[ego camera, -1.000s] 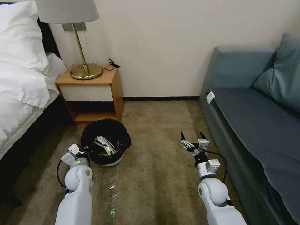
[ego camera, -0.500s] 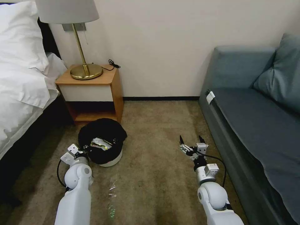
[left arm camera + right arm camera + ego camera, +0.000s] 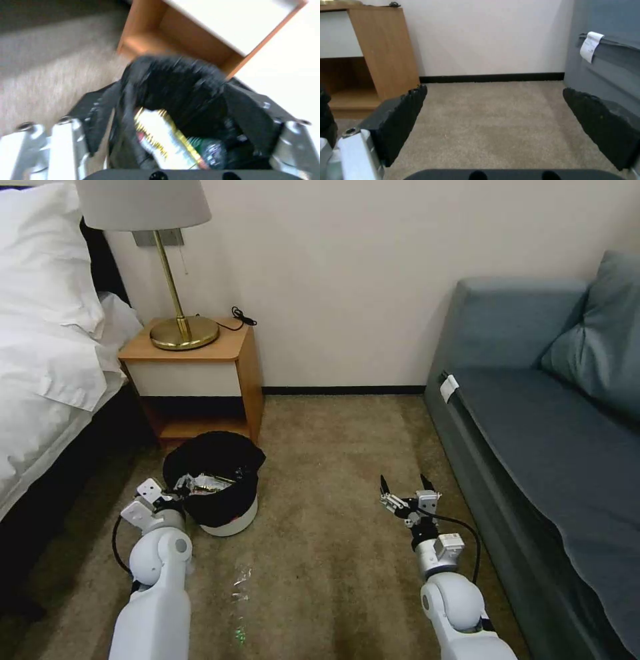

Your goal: Pick up the trash bin, then pick up the garbage on the floor and place it into the trash bin.

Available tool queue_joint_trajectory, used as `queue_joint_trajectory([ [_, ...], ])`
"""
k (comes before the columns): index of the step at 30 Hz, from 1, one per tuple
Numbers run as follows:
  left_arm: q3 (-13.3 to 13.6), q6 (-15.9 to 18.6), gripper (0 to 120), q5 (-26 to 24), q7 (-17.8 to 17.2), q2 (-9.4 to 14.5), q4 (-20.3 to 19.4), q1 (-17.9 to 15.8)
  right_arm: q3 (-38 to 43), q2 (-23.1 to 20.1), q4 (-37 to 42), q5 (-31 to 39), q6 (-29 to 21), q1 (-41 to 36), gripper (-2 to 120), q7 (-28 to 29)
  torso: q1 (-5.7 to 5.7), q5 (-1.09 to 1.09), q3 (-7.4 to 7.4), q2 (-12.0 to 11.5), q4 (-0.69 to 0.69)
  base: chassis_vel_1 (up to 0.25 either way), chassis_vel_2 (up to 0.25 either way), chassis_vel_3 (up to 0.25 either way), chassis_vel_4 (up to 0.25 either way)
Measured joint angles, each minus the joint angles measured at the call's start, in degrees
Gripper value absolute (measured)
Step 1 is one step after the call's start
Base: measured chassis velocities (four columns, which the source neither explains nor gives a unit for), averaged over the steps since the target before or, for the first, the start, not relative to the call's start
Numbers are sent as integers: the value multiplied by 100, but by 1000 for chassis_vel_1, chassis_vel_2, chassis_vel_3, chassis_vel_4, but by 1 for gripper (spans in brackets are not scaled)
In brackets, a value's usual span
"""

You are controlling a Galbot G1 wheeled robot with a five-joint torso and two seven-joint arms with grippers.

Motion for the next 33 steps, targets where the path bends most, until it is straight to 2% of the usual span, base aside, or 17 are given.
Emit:
queue_joint_trajectory([
  [1, 28, 30, 97, 183, 79, 1, -311, 133, 1, 19, -20, -4, 7, 11, 100, -1, 0, -1, 0, 0, 0, 0, 0, 0, 0],
  [3, 36, 51, 97, 270, 128, 3, -434, 194, 1, 27, -23, -4, 9, 14, 100, 0, 0, -1, 0, 0, 0, 0, 0, 0, 0],
  [4, 49, 90, 100, 540, 319, 20, -683, 363, 7, 54, -25, -9, 16, 27, 100, 2, 0, 1, 0, 0, 1, 0, 0, 0, 0],
  [5, 49, 79, 100, 755, 460, 25, -761, 441, 15, 56, -25, -27, 17, 36, 100, 2, 0, 0, 0, 0, 1, 0, 0, 0, 0],
  [6, 49, 79, 100, 755, 460, 25, -761, 441, 15, 56, -25, -27, 17, 36, 100, 2, 0, 0, 0, 0, 1, 0, 0, 0, 0],
  [8, 37, 29, 100, 1188, 776, 13, -875, 570, 68, 47, -32, -151, 52, 84, 100, 3, 0, -1, 0, 0, 1, 0, 0, 0, 0],
  [11, 23, 73, 100, 1347, 962, 30, -995, 642, 125, 14, -21, -204, 73, 106, 100, 2, 0, -1, 0, 0, 0, 0, 0, 0, 0],
  [14, 18, 105, 100, 1396, 1069, 59, -1037, 670, 140, 5, -7, -204, 75, 106, 100, 2, 0, -1, 0, 0, 0, 0, 0, 0, 0],
  [17, -37, 183, 100, 1638, 1527, 174, -1092, 750, 222, 1, -1, -241, 134, 130, 100, 2, 0, -1, 0, 0, 0, 0, 0, 0, 0],
  [18, -37, 183, 100, 1638, 1527, 174, -1092, 750, 222, 1, -1, -241, 134, 130, 100, 2, 0, -1, 0, 0, 0, 0, 0, 0, 0],
  [24, -92, 72, 100, 2016, 2282, 298, -1015, 881, 337, -24, 190, -164, 10, 157, 100, 115, 0, -1, 0, 0, 0, 0, 0, 0, 0],
  [25, -92, 72, 100, 2016, 2282, 298, -1015, 881, 337, -24, 190, -164, 10, 157, 100, 115, 0, -1, 0, 0, 0, 0, 0, 0, 0],
  [30, -124, -146, 100, 2233, 2672, 369, -883, 954, 455, -27, 243, -147, 67, 172, 100, 76, 0, 0, 0, 0, 0, 0, 0, 0, 0],
  [33, -136, -331, 100, 2351, 2765, 372, -789, 967, 494, -45, 267, -138, 73, 165, 100, 71, 0, -2, 0, 0, 0, 0, 0, 0, 0],
])
